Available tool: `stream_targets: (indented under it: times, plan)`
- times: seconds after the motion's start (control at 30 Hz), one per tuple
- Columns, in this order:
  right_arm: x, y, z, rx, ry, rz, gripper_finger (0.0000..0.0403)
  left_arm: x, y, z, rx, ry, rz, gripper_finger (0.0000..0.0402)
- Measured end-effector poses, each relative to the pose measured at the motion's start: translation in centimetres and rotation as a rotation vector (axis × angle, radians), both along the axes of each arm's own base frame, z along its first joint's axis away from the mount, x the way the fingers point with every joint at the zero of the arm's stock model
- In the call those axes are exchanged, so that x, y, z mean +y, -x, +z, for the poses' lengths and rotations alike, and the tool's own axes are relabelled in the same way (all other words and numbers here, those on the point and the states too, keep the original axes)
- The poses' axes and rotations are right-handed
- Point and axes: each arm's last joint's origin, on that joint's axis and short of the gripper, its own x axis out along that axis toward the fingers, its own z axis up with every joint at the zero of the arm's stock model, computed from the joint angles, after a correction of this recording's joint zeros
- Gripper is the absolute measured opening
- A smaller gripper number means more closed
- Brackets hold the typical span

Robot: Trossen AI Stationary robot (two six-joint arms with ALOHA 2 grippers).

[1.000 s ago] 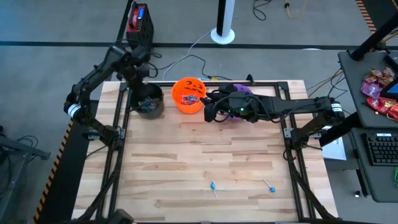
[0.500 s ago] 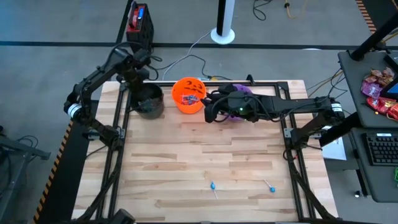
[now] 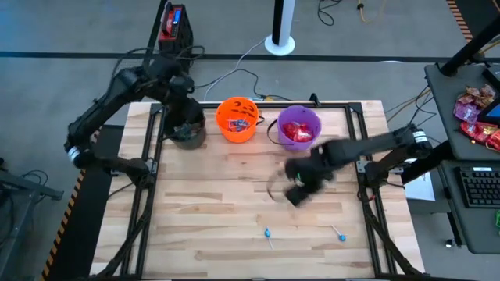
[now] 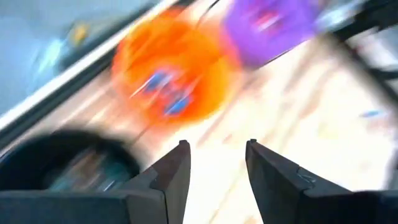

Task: Sort candy by brand, put in halloween buckets
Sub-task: Put the blue candy into the orange bucket

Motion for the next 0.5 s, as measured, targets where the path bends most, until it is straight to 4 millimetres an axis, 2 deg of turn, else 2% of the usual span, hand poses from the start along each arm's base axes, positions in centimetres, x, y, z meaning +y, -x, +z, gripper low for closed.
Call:
stream_targets:
  times: [0.1,0.17,0.33,0.5]
  plan:
    - [2.1,2.6,-1.6,0.312,0.066,0.078,0.0173,-3.7,-0.4,2.5,-0.178,-0.068,-0.069,0.0137]
    - [3.2,3.6,-2.6,0.398,0.099,0.127,0.0173,-6.1,-0.7,3.8,-0.274,-0.095,-0.108,0.0137]
    - [5.5,4.9,-5.9,0.42,0.115,0.182,0.0164,-11.8,-1.1,5.5,-0.411,-0.113,-0.173,0.0137]
    - [7.7,5.9,-9.9,0.403,0.04,0.262,0.0154,-17.3,-2.1,5.4,-0.441,-0.097,-0.114,0.0137]
